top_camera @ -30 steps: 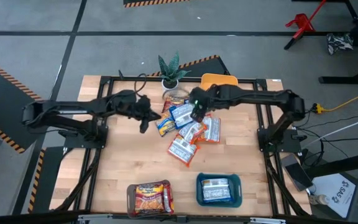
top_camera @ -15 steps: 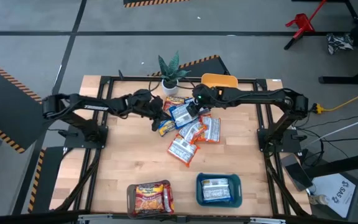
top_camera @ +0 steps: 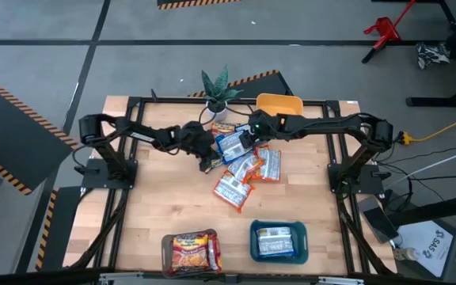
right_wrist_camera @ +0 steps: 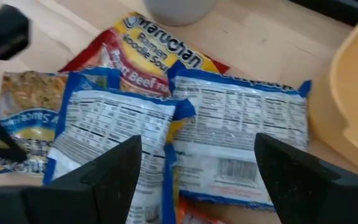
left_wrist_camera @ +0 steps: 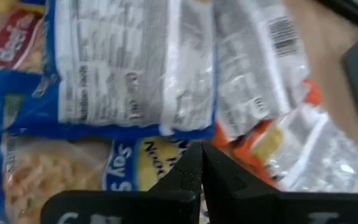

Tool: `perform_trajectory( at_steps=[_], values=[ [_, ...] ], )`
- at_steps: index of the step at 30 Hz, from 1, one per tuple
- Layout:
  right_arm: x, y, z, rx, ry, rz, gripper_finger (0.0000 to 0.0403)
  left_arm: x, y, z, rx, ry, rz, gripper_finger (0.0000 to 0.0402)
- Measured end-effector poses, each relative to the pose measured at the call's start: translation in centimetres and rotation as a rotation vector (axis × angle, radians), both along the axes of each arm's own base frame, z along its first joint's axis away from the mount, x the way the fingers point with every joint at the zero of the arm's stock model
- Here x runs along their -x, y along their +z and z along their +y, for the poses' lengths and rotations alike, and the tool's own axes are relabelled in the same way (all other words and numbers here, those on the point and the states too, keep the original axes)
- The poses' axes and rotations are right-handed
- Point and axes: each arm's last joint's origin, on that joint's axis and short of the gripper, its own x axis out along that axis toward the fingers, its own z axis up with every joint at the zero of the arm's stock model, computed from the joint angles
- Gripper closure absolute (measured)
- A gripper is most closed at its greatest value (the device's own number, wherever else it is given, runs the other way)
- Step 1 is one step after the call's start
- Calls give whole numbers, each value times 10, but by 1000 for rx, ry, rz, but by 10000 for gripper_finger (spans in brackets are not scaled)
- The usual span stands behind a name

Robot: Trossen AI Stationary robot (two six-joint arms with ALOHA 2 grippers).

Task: Sort Maruchan noodles
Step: Put the blue noodle pack into the blue bin

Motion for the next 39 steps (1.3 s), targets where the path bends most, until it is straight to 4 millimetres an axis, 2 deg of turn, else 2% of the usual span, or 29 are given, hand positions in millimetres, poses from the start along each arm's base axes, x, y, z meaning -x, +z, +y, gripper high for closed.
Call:
perform_trajectory(
  at_steps=[4, 9, 12, 20, 26, 30, 39],
  values=[
    [1, -2, -2, 3, -4, -12, 109, -1, -3, 1, -15, 19, 5, 402],
    [1, -2, -3, 21, 15, -7, 109, -8, 17, -2, -80, -23, -147, 402],
    [0, -5, -5, 19, 26, -2, 109, -8, 18, 2, -119, 3, -160, 402],
    [-10, -24, -11, -68, 95, -29, 109, -16, -7, 13, -99, 7, -93, 402],
    [-16, -24, -9, -140, 173, -99, 109, -18, -26, 13, -53, -14, -42, 402],
    [-16, -25, -8, -165, 190, -108, 109, -18, -28, 13, -53, -10, -35, 402],
    [-25, -40, -1, -187, 225, -95, 111, -18, -28, 14, -54, -2, -27, 401]
  ],
)
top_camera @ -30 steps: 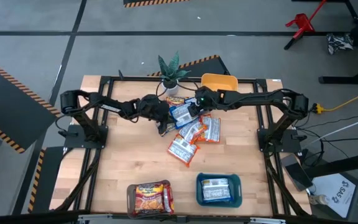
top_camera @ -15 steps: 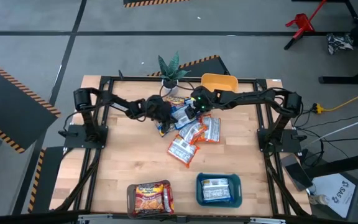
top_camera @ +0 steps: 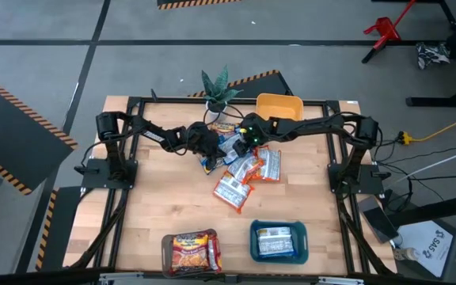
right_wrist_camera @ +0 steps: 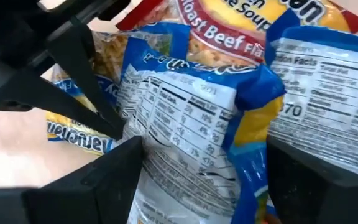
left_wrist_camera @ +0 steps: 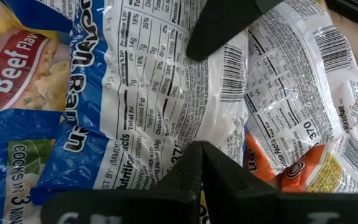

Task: Sort Maruchan noodles
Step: Put the blue noodle pack into the blue bin

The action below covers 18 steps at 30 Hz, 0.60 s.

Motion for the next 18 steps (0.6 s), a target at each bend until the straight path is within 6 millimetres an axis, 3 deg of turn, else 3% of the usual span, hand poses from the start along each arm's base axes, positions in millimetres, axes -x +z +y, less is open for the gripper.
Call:
perform_trajectory(
  at_steps=[4, 12, 18],
  values=[
    [-1, 0, 3, 1, 10, -3, 145, 0, 0, 0, 4, 2, 2, 401],
    [-9, 13, 2, -18, 29, -32, 289, 3, 12, -1, 41, 23, -12, 402],
    [-13, 34, 0, -2, 31, -10, 320, 13, 40, -5, 43, 23, -6, 402]
  ],
)
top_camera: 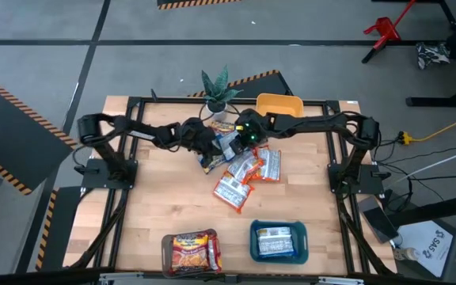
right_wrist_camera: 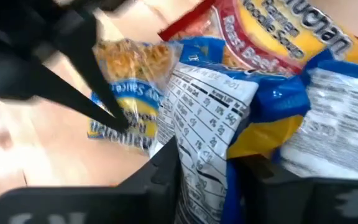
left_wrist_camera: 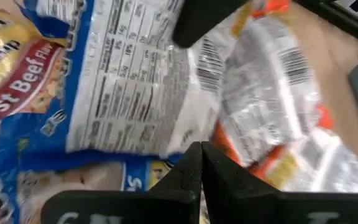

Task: Sort Maruchan noodles
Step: Put the blue noodle pack into the blue bin

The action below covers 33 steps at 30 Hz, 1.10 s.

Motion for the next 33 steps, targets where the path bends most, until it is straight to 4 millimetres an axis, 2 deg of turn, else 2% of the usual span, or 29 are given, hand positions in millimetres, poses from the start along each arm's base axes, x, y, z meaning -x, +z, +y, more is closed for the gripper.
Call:
perform_trajectory(
  at_steps=[5, 9, 12, 18, 22, 25, 29, 33],
  values=[
    [0, 32, 9, 80, 44, 44, 321, 16, 37, -7, -11, -3, -31, 402],
    [5, 61, 37, 197, 175, 104, 321, 35, 70, -17, -31, -15, -80, 402],
    [14, 84, 74, 318, 302, 138, 321, 49, 94, -26, -53, -29, -144, 402],
    [50, 112, 172, 536, 494, 145, 346, 73, 131, -39, -134, 2, -289, 402],
    [76, 123, 236, 619, 554, 39, 361, 83, 142, -43, -190, 11, -341, 402],
    [96, 125, 271, 699, 524, -16, 361, 86, 145, -43, -207, 39, -345, 402],
    [116, 124, 297, 823, 475, -53, 362, 87, 144, -42, -213, 66, -327, 402],
    [128, 118, 314, 833, 548, -64, 365, 87, 141, -42, -203, 68, -305, 401]
  ],
)
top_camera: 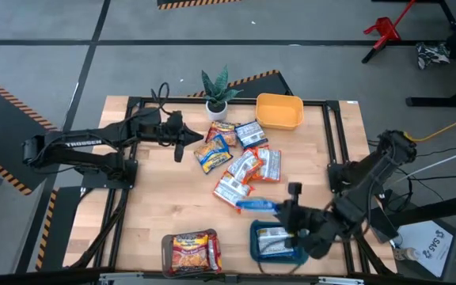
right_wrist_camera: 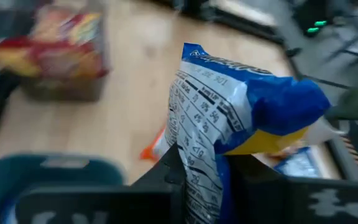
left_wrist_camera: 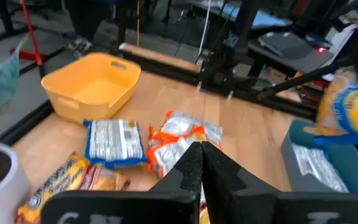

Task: Sort Maruchan noodles
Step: Put the blue noodle pack into the blue bin

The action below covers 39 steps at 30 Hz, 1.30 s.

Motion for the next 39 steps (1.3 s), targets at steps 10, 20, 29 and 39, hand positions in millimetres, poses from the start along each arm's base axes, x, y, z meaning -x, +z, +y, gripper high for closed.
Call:
perform_trajectory(
  at_steps=[10, 20, 29, 39],
  values=[
    [29, -37, 55, 24, 128, 40, 365, 1, -2, 1, -1, 38, 27, 401],
    [38, -90, 87, 310, 288, 185, 364, 2, -3, 4, -17, 134, 36, 402],
    [40, -107, 85, 499, 343, 282, 362, 2, -3, 5, 20, 201, 30, 401],
    [61, -104, 98, 730, 470, 212, 372, 1, -2, 3, 34, 199, 21, 401]
  ],
)
